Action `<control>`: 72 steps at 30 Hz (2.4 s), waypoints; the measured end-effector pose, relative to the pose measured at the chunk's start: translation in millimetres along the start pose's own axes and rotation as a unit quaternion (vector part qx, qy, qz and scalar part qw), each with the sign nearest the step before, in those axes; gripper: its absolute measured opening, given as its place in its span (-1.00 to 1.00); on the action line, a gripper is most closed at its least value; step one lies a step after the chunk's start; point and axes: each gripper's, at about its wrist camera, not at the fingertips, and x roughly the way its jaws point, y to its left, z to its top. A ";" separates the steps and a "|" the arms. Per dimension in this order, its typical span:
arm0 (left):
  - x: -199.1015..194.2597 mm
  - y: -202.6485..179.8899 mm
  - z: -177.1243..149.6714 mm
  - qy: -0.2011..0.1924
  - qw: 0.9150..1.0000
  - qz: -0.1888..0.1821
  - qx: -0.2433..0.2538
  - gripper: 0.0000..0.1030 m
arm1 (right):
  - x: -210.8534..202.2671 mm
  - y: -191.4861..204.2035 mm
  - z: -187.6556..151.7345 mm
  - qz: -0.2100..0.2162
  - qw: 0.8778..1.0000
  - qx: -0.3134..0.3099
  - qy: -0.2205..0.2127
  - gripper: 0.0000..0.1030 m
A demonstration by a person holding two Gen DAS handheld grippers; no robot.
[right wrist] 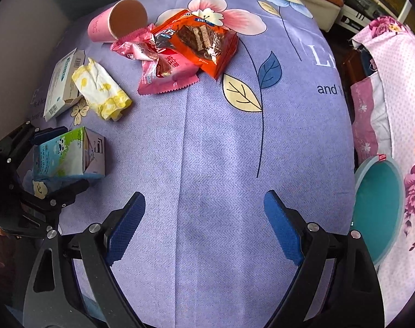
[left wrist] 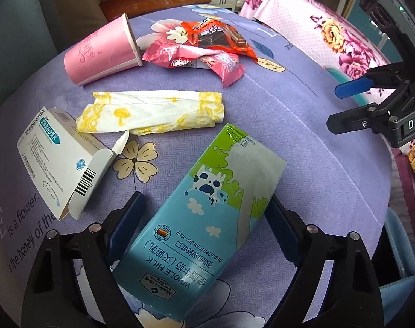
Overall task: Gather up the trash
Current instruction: 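Grasp the blue-green milk carton with left tool while right tool grasps the yellow-print pad, then lift and carry the milk carton and pad over the teal bin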
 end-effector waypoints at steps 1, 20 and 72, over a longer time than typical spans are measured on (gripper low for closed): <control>-1.6 -0.9 -0.6 -0.004 1.000 0.001 0.001 0.49 | 0.5 0.1 0.3 0.000 1.000 0.000 0.001 0.64; -76.9 107.3 -6.4 -0.092 0.968 0.028 -0.233 0.17 | 11.8 70.1 64.5 0.034 0.995 -0.090 -0.012 0.64; -9.4 -106.2 102.4 -0.047 0.993 -0.027 -0.104 0.17 | -71.8 -122.7 -62.3 0.064 0.976 0.108 -0.177 -0.80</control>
